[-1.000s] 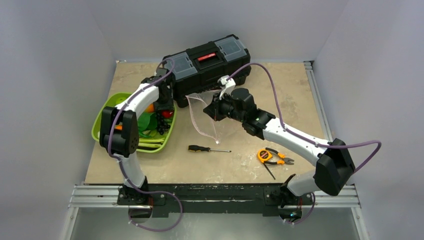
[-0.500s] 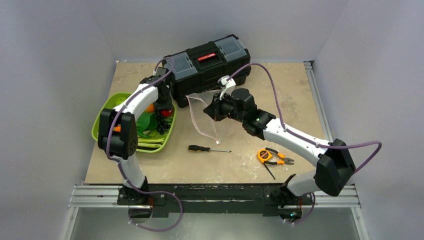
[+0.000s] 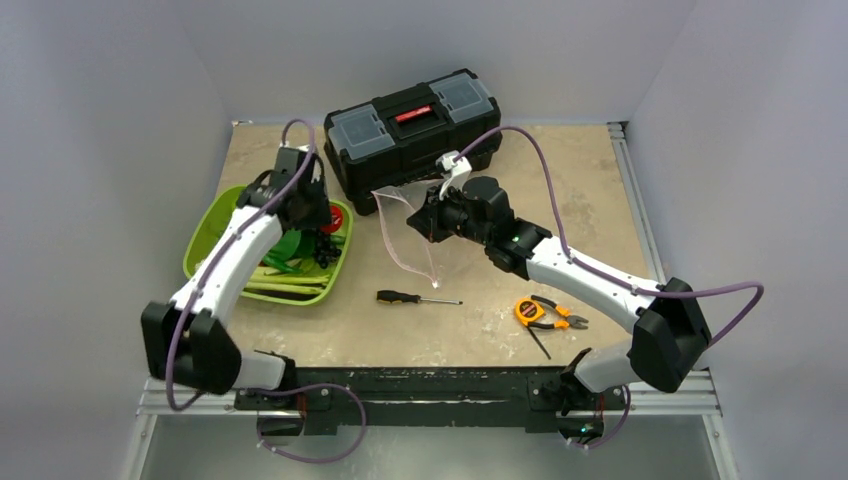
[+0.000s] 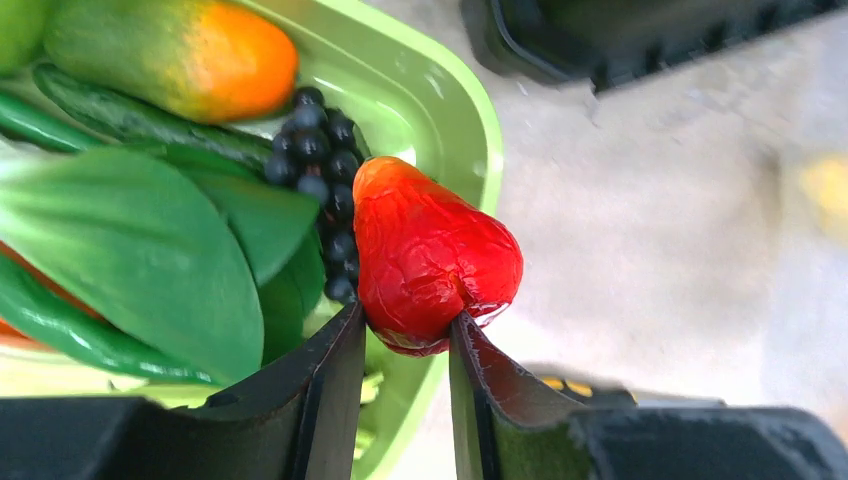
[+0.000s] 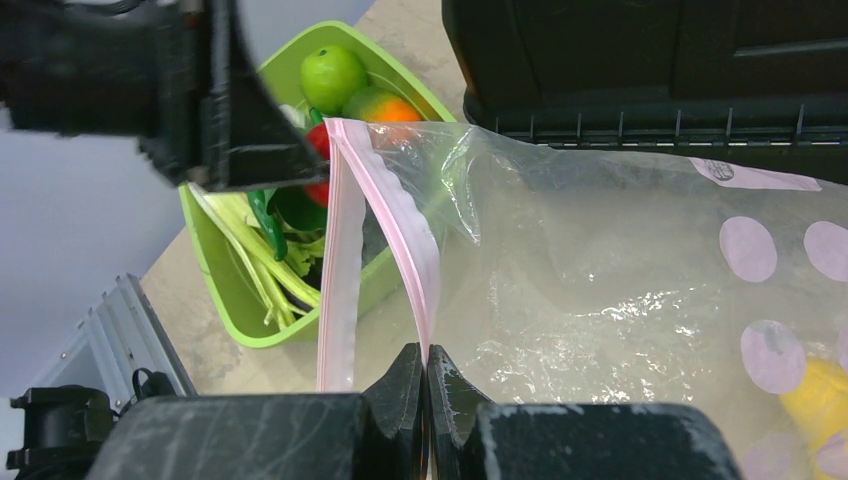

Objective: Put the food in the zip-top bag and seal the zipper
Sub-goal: Pick up the fake fruit from the bin, then place the fake fruit in the zipper food storage bag.

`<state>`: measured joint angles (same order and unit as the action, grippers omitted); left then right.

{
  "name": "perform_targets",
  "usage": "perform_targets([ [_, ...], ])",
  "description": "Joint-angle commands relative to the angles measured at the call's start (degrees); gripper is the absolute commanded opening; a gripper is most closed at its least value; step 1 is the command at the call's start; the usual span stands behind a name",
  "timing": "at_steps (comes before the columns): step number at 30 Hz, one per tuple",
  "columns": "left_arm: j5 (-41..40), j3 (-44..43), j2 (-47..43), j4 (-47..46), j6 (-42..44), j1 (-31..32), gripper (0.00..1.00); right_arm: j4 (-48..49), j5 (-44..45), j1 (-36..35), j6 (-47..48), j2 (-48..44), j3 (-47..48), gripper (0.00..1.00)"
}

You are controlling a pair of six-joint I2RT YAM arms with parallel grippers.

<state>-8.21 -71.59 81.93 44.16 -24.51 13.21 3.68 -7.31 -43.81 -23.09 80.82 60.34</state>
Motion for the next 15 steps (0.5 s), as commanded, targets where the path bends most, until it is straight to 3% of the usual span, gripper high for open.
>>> perform_targets([
  [1, 7.8, 8.0, -14.2, -5.5, 1.9, 0.1, 0.00, 1.6, -0.9, 0.3, 0.5, -0.4, 1.1, 0.00],
  [4, 15.3, 13.6, -23.5, -10.4, 3.3, 0.1, 0.00, 1.6, -0.8, 0.3, 0.4, 0.1, 1.3, 0.00],
  [10, 40.7, 18.2, -35.0, -19.9, 1.1, 0.3, 0.00, 1.5, -1.2, 0.2, 0.2, 1.1, 2.1, 0.00],
  [15, 45.3, 20.8, -37.9, -31.0, -6.2, 7.5, 0.00, 1.6, -1.4, 0.2, -0.1, 1.2, 2.2, 0.00],
])
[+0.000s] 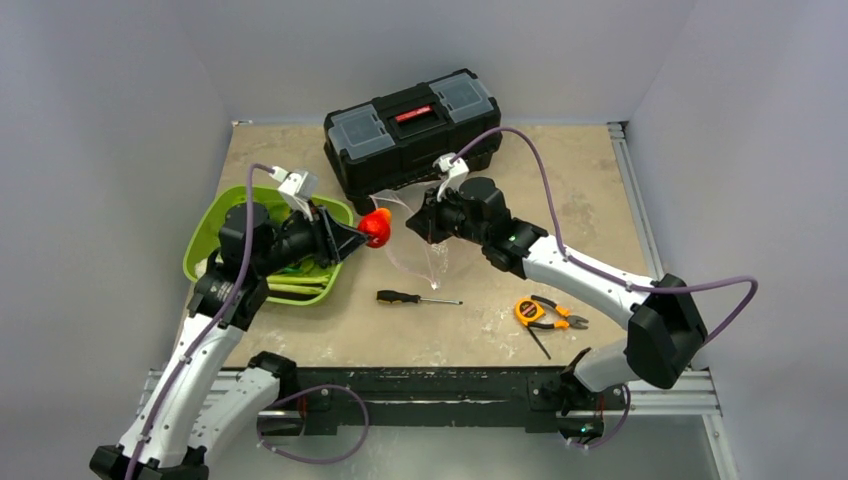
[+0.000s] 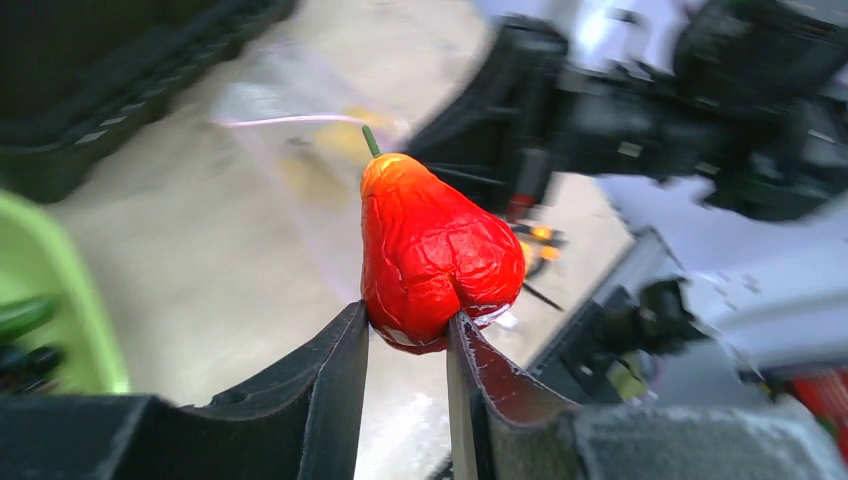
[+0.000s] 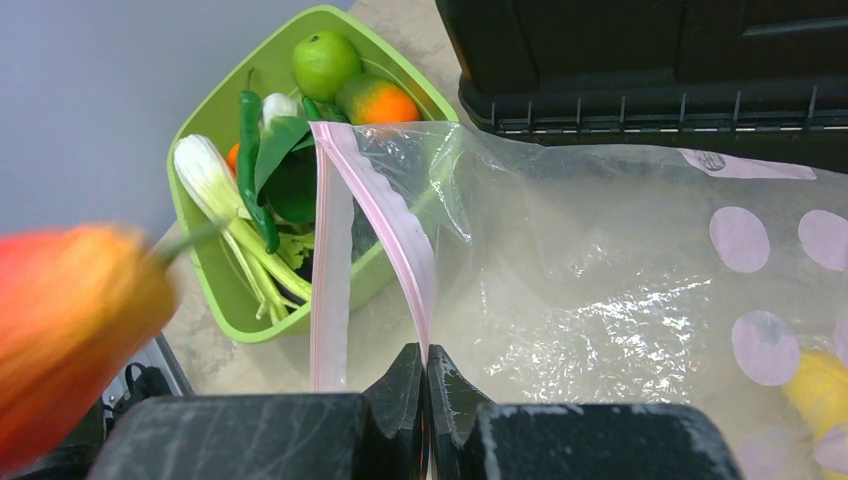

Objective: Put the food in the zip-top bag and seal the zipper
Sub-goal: Place the fake fruit in the zipper food storage bag.

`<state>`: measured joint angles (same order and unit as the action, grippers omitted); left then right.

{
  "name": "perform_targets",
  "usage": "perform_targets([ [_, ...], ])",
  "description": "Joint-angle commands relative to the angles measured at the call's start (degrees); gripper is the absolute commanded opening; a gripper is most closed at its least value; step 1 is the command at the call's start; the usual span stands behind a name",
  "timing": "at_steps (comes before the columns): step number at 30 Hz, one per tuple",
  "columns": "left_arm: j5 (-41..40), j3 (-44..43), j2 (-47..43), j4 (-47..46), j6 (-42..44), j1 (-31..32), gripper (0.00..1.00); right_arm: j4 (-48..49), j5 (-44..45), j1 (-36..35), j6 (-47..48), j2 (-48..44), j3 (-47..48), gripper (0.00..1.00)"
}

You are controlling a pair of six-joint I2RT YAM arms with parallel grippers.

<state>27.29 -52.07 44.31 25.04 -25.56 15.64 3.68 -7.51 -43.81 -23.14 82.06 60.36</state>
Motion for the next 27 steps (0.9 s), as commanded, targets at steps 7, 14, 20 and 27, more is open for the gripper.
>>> perform_targets([
  [7, 6.7, 2.4, 7.4, -14.5, -7.2, 11.2, 0.00, 3.3, -1.7, 0.2, -0.4, -2.1, 0.9, 0.00],
  [14, 4.0, 4.3, 7.4, -9.8, -4.7, 11.2, 0.00, 4.5, -0.7, 0.2, -0.5, -4.2, -0.9, 0.00],
  [20, 0.5, 6.0, 3.8, -7.6, -4.1, 11.2, 0.00, 5.4, -1.0, 0.2, -0.7, -3.7, -0.7, 0.00],
  [27, -1.6, 6.8, 4.1, -7.2, -4.2, 11.2, 0.00, 5.1, -1.7, 0.2, -0.6, -3.1, -0.4, 0.00],
])
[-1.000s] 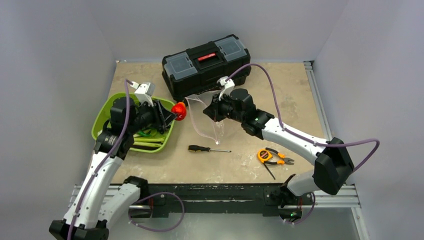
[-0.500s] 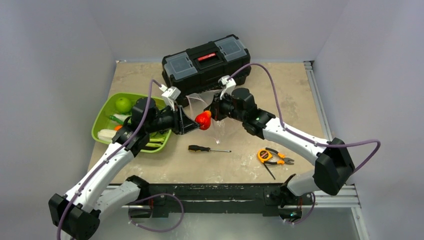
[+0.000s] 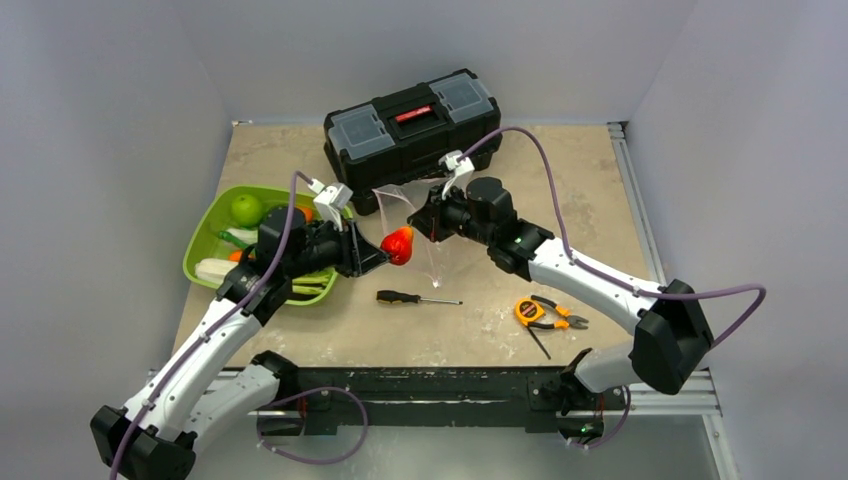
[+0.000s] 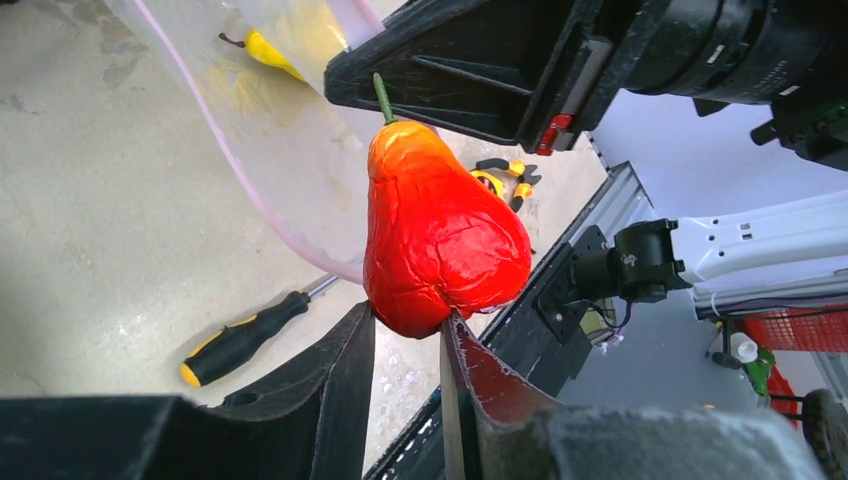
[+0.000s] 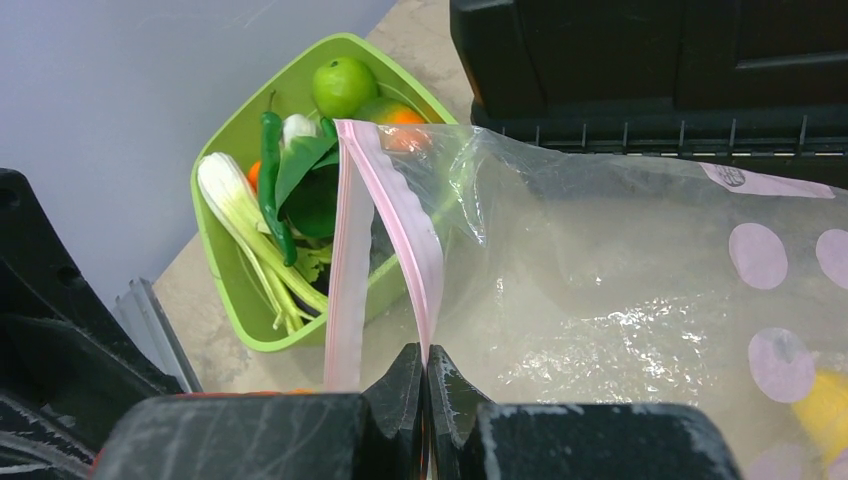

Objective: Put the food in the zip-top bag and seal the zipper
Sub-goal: Place the fake fruit in the zipper food storage bag.

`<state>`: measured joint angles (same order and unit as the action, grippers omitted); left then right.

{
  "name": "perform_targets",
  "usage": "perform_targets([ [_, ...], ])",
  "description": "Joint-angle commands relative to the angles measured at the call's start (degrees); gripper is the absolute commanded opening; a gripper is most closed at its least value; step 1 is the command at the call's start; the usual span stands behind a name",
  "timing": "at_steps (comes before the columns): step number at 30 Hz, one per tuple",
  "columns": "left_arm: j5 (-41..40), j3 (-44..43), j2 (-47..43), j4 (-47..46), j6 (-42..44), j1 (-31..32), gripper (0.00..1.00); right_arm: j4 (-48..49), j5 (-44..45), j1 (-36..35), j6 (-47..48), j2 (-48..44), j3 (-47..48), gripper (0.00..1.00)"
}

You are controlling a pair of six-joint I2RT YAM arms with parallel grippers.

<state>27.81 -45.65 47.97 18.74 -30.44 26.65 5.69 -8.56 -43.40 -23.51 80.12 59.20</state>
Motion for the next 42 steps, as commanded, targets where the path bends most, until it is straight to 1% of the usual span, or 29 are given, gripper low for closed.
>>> perform_targets([
  [1, -1.9, 0.4, 1.1, -1.0, 0.5, 0.1, 0.00, 3.0, -0.8, -0.2, -0.3, -1.1, 0.7, 0.00],
  [5, -1.7, 0.1, 3.4, -0.8, 0.0, 0.2, 0.00, 3.0, -0.8, -0.2, -0.1, -1.2, 0.9, 0.00],
  [14, -1.7, 0.3, 3.1, 0.0, 0.3, 0.2, 0.00, 2.7, -0.5, -0.2, 0.2, -1.0, 1.6, 0.00],
  [19, -0.8, -0.7, 5.9, -0.2, 0.4, 0.3, 0.00, 2.4, -0.5, -0.2, 0.3, -1.2, 1.9, 0.00],
  [27, -1.1, -0.1, 4.5, 0.1, 0.4, 0.3, 0.00, 3.1, 0.5, -0.2, 0.8, -2.3, 1.0, 0.00],
  [32, -1.0, -3.0, 9.6, -1.5, -0.9, 0.4, 0.00, 3.2, -0.9, -0.2, 0.4, -0.7, 2.3, 0.00],
  [33, -0.7, -3.7, 10.7, -1.5, -0.9, 0.3, 0.03, 3.0, -0.9, -0.1, 0.4, -0.6, 2.5, 0.00],
  [35, -0.6, -4.8, 12.1, -1.6, -0.8, 0.4, 0.19, 2.8, -0.4, -0.2, 0.6, -1.0, 2.2, 0.00],
  [37, -1.6, -4.7, 11.7, -1.5, -0.3, 0.4, 0.40, 3.1, 0.0, -0.2, 0.8, -1.4, 1.8, 0.00],
  [39, -3.0, -4.5, 10.6, -0.9, -0.1, 0.4, 0.59, 2.9, 0.1, -0.2, 0.9, -1.6, 2.0, 0.00],
  [41, -3.9, -4.3, 9.7, -0.7, 0.1, 0.4, 0.66, 3.0, 0.1, -0.2, 1.0, -1.6, 2.1, 0.00],
  [42, -4.2, -4.4, 9.5, -0.4, 0.3, 0.4, 0.68, 3.3, 0.0, -0.2, 0.9, -1.4, 2.1, 0.00],
])
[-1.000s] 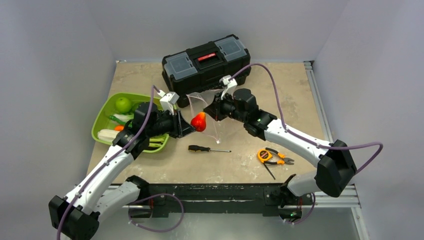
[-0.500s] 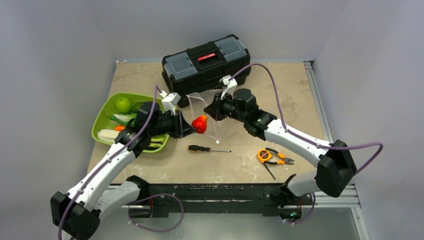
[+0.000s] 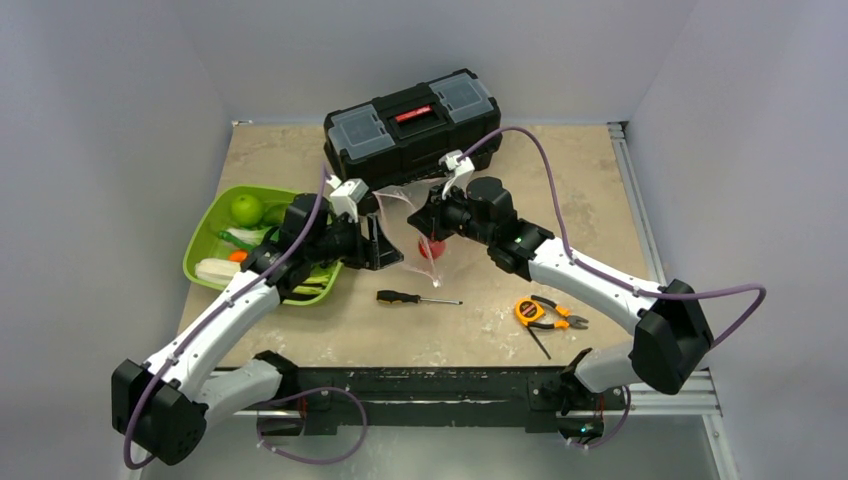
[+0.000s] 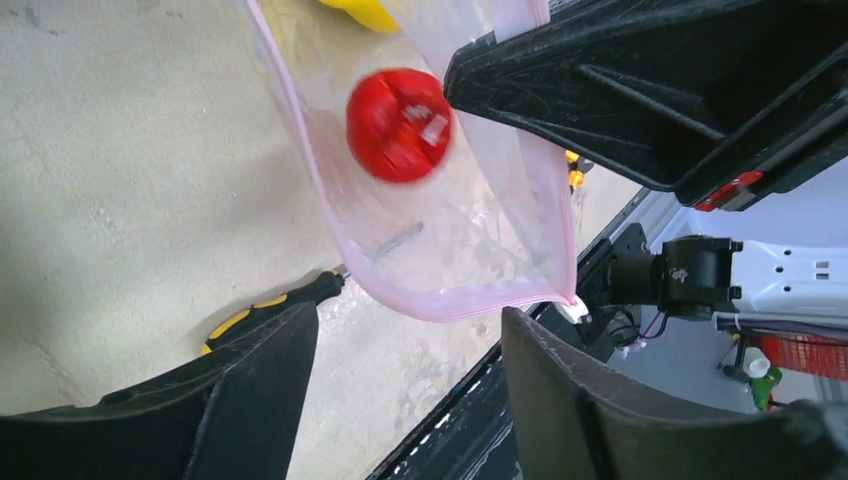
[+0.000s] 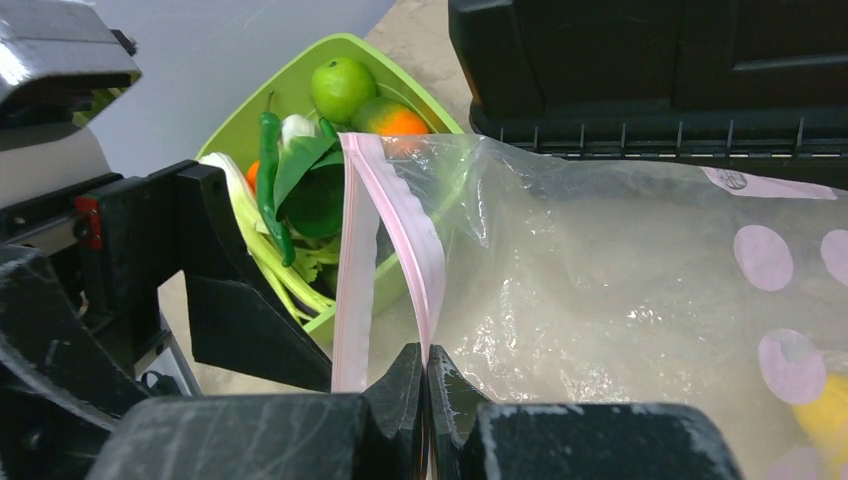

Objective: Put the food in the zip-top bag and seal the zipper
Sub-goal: Place the fake fruit in the zipper food storage bag, then pick up the fake fruit from the bin.

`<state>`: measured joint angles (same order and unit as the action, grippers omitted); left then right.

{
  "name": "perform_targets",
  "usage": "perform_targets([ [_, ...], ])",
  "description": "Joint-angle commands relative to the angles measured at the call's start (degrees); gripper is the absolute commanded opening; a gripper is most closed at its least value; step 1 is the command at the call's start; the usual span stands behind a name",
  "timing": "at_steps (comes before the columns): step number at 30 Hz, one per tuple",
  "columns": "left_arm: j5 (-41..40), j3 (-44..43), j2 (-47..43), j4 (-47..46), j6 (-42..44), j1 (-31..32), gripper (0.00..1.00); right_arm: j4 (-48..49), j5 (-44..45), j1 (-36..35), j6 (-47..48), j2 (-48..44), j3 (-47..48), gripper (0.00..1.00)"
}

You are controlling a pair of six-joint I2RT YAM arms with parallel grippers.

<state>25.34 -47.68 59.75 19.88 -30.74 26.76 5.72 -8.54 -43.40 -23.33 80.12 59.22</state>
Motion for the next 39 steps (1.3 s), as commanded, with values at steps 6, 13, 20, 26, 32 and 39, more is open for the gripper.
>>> perform_targets([
  [6, -7.1, -4.5, -6.6, 4.3, 4.1, 0.2, 0.75, 3.2, 0.1, -0.2, 1.0, -1.0, 2.1, 0.00],
  [13, -29.2, -6.7, -12.3, 17.4, 3.9, -0.6, 0.85, 3.1, 0.7, -0.2, 1.2, -1.7, 1.3, 0.00],
  [20, -32.3, -6.0, -8.1, 24.2, -3.2, -12.5, 0.87, 3.4, 1.1, -0.2, 1.7, -2.2, 1.0, 0.00],
  [26, -32.9, -8.6, 2.1, 21.2, -3.5, -12.6, 0.75, 3.7, 0.7, -0.2, 1.7, -2.3, 0.5, 0.00],
  [32, -35.4, -16.9, 13.8, 23.5, -5.2, -11.4, 0.56, 4.1, 0.2, -0.2, 1.6, -2.0, 0.5, 0.00],
  [39, -45.8, -21.5, 23.3, 27.4, -13.2, -9.3, 0.54, 4.5, -0.1, -0.2, 1.5, -2.2, -0.1, 0.00],
])
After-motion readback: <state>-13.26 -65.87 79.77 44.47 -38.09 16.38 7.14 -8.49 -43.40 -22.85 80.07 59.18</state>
